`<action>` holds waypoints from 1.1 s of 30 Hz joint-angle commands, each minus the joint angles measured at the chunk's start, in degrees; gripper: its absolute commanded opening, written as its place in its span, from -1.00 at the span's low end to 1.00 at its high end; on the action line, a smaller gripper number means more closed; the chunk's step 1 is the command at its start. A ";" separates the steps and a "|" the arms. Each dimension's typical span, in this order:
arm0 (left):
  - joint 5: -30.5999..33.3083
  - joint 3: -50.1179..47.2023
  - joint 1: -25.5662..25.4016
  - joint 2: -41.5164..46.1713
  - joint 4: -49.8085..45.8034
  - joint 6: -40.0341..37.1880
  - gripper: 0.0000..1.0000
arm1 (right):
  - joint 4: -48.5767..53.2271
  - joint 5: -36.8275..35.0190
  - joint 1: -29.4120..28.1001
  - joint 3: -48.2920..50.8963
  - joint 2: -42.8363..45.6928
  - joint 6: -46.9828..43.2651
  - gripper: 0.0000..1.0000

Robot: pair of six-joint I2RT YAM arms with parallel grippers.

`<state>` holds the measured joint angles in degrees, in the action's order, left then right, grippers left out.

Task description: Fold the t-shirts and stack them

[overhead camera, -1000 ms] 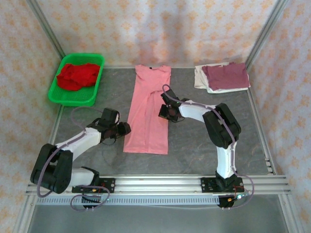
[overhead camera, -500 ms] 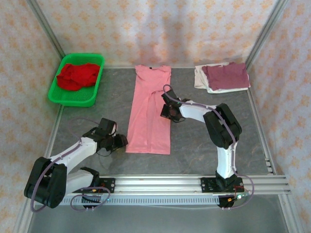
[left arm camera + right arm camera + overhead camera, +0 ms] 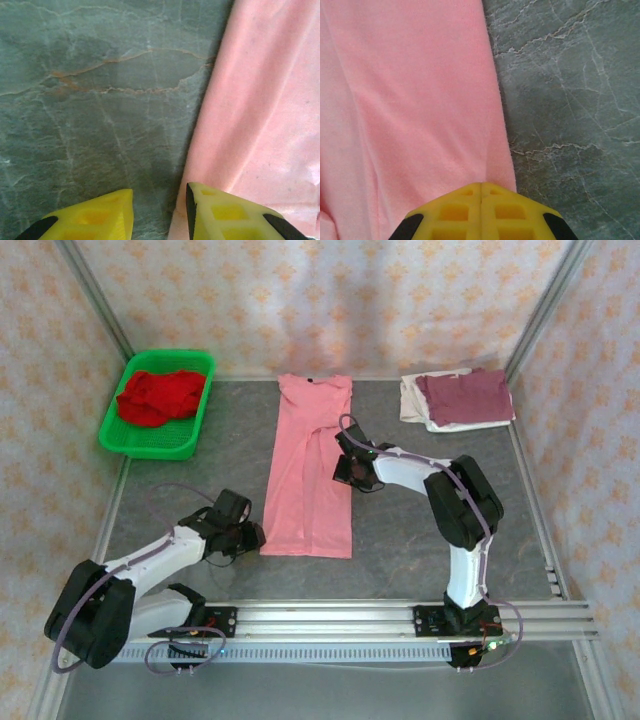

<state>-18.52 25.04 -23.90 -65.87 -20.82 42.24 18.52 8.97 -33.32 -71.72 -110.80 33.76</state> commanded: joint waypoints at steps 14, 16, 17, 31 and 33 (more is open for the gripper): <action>-5.75 -1.53 -5.83 0.58 0.96 4.95 -0.34 | 1.51 -0.16 0.36 1.02 5.01 -0.18 -0.81; -6.07 -2.05 -5.98 -0.19 2.65 5.46 -0.43 | 1.37 1.47 0.32 1.68 7.00 0.11 -0.71; -6.02 -2.18 -6.05 -0.46 3.33 5.65 -0.45 | 0.56 2.74 0.36 2.65 8.63 0.46 -0.65; -4.27 -0.67 -6.30 -0.50 2.71 3.30 -1.00 | -9.24 18.85 0.36 37.28 37.44 13.06 -0.14; -4.41 -0.78 -6.32 -0.33 2.78 2.88 -1.00 | -10.33 19.51 0.36 42.08 41.69 15.02 -0.12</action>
<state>-23.40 23.83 -29.65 -65.80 -18.55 46.44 10.46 25.06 -33.21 -33.87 -73.30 44.03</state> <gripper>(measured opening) 0.045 0.438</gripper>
